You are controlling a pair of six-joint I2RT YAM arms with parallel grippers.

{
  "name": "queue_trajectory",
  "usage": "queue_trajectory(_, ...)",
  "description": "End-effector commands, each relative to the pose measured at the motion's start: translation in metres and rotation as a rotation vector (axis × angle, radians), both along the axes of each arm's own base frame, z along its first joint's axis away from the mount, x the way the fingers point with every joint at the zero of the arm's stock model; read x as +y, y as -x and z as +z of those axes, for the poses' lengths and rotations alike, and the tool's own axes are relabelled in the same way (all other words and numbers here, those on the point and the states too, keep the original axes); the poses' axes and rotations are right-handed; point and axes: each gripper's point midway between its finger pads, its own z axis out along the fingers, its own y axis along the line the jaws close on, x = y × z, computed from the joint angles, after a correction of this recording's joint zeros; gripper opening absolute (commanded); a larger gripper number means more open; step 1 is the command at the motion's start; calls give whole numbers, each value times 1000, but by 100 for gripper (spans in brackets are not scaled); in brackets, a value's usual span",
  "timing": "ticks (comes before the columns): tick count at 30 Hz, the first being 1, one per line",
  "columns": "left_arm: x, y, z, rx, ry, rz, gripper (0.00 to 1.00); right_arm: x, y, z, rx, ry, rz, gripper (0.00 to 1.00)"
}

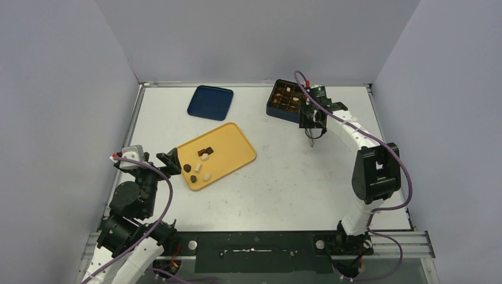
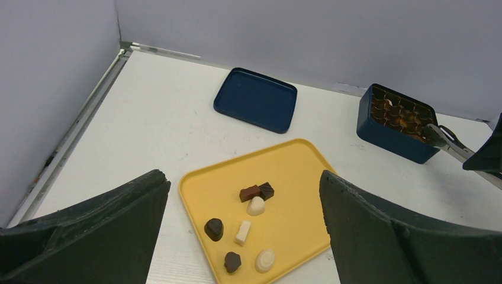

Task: Pack the chocolate
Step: Place the fake chocolate in the packing box.

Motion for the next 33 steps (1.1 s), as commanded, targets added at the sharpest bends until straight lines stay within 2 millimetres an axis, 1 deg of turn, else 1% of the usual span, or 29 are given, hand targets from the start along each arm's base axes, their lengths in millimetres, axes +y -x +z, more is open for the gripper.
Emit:
queue_trajectory(1, 2, 1, 12, -39, 11, 4, 97, 10, -11, 50, -134, -52, 25, 37)
queue_trajectory(4, 2, 1, 12, -39, 11, 5, 97, 17, -12, 54, -141, -80, 51, 37)
queue_trajectory(7, 2, 1, 13, -40, 12, 6, 97, 22, -11, 51, -125, -99, 71, 37)
queue_trajectory(12, 2, 1, 12, -41, 14, 7, 97, 22, -10, 41, -104, -95, 69, 37)
queue_trajectory(18, 2, 0, 12, -37, 11, 7, 97, 24, -16, 39, -108, -93, 83, 37)
queue_trajectory(24, 2, 0, 12, -38, 11, 7, 97, 29, -29, 42, -118, -101, 92, 37)
queue_trajectory(29, 2, 0, 12, -38, 11, 8, 97, 26, -40, 46, -127, -86, 74, 37)
queue_trajectory(31, 2, 0, 12, -37, 10, 9, 97, 25, -39, 49, -125, -81, 72, 37)
queue_trajectory(33, 2, 0, 12, -36, 10, 9, 97, 24, -34, 51, -122, -83, 75, 37)
